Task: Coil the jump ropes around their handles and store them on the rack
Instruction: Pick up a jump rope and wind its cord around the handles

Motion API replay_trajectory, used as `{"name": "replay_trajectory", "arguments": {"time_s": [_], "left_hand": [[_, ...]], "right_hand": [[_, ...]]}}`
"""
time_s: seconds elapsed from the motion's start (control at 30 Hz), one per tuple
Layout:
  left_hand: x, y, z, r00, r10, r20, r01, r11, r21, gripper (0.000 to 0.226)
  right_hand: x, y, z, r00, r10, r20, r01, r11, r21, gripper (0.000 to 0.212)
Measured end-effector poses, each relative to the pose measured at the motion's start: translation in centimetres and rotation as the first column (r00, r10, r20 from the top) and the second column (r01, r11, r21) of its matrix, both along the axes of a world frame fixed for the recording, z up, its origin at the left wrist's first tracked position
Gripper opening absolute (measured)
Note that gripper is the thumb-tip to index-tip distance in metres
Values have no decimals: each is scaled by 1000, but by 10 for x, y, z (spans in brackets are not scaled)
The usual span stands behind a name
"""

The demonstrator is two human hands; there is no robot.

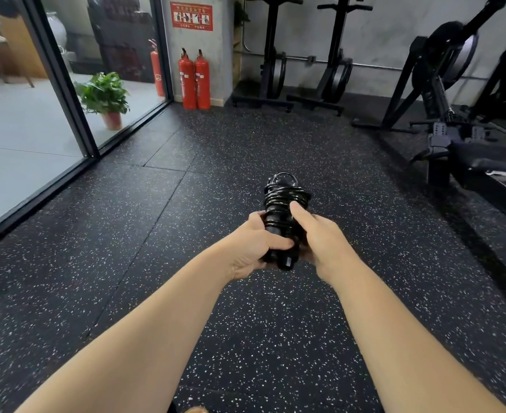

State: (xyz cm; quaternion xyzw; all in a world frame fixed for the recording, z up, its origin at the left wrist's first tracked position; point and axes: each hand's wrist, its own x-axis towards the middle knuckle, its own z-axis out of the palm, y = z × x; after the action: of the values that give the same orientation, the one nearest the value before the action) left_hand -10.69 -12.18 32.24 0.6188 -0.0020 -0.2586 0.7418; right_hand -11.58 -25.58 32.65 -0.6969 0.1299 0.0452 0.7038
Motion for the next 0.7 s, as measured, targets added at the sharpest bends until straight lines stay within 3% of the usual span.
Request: {"name": "replay_trajectory", "arguments": {"time_s": [0.13,0.2,0.23,0.3,0.37,0.47,0.7], "left_hand": [[2,-6,-5,997,-70,39,65,991,120,60],[1,-8,-2,983,-138,124,105,964,246,32],[1,-9,-1,983,-119,141,77,959,272,17],[-1,-13,0,988,-2,151,-40,962,272,9],[-4,-20,-2,984,83,157,-125,951,282,19],[-13,-39,-3,985,82,151,-121,956,269,25],[-41,-104,1,976,-163,147,106,936,336,24]], "right_hand": [[5,-1,-4,997,-66,-36,66,998,-14,28],[4,-3,-4,994,-97,-56,96,995,-28,29],[3,-4,-4,992,-110,-62,108,994,-33,29],[-3,-7,-4,989,-130,-71,128,991,-30,27],[-11,-12,-3,984,-158,-77,158,987,-13,27],[-25,-26,1,973,-217,-82,219,976,7,24],[-76,-92,-5,894,-428,-136,437,899,44,26]]}}
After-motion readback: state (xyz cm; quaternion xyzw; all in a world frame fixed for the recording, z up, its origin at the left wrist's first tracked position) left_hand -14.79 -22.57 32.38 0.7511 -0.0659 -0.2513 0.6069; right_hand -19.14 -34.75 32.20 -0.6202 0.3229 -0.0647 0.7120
